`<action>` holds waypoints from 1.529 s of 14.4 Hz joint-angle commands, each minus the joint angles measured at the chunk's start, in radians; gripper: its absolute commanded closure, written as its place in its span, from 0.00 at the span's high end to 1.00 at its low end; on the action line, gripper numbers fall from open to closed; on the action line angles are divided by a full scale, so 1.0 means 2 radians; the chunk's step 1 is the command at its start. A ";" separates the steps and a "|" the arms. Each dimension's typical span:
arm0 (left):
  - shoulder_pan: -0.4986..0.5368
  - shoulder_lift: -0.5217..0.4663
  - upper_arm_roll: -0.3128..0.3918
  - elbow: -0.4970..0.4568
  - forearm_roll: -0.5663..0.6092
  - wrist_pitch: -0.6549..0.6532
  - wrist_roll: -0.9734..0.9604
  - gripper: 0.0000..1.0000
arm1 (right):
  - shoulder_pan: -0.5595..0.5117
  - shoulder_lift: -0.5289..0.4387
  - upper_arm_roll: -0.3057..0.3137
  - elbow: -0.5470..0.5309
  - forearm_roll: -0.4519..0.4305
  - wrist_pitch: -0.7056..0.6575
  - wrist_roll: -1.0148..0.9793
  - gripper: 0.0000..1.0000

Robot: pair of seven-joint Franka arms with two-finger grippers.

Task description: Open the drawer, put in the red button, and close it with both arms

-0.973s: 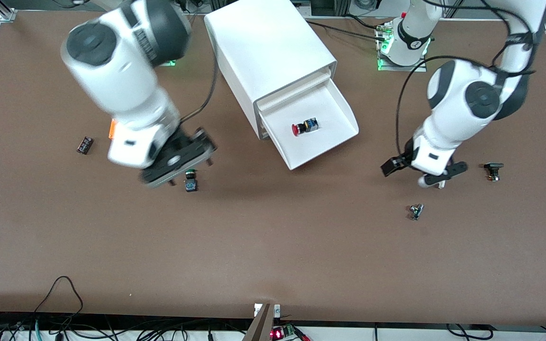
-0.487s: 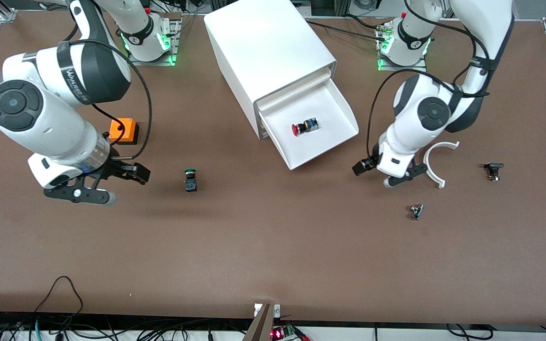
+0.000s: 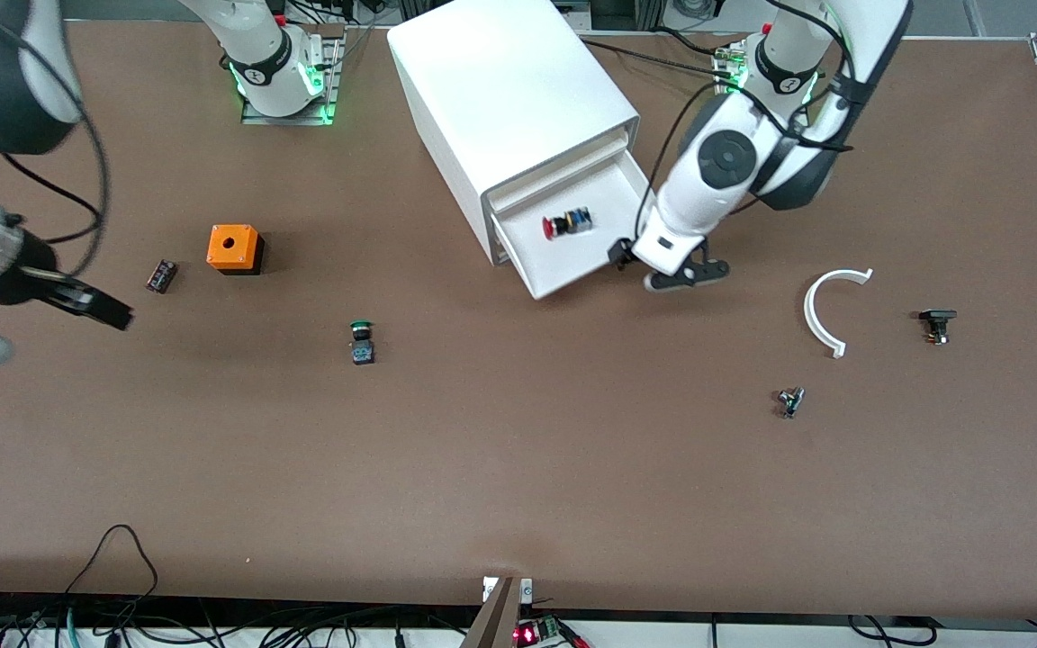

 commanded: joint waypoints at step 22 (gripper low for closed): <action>0.090 -0.178 0.182 0.217 0.007 -0.356 0.345 1.00 | -0.020 -0.185 -0.042 -0.242 0.042 0.058 -0.207 1.00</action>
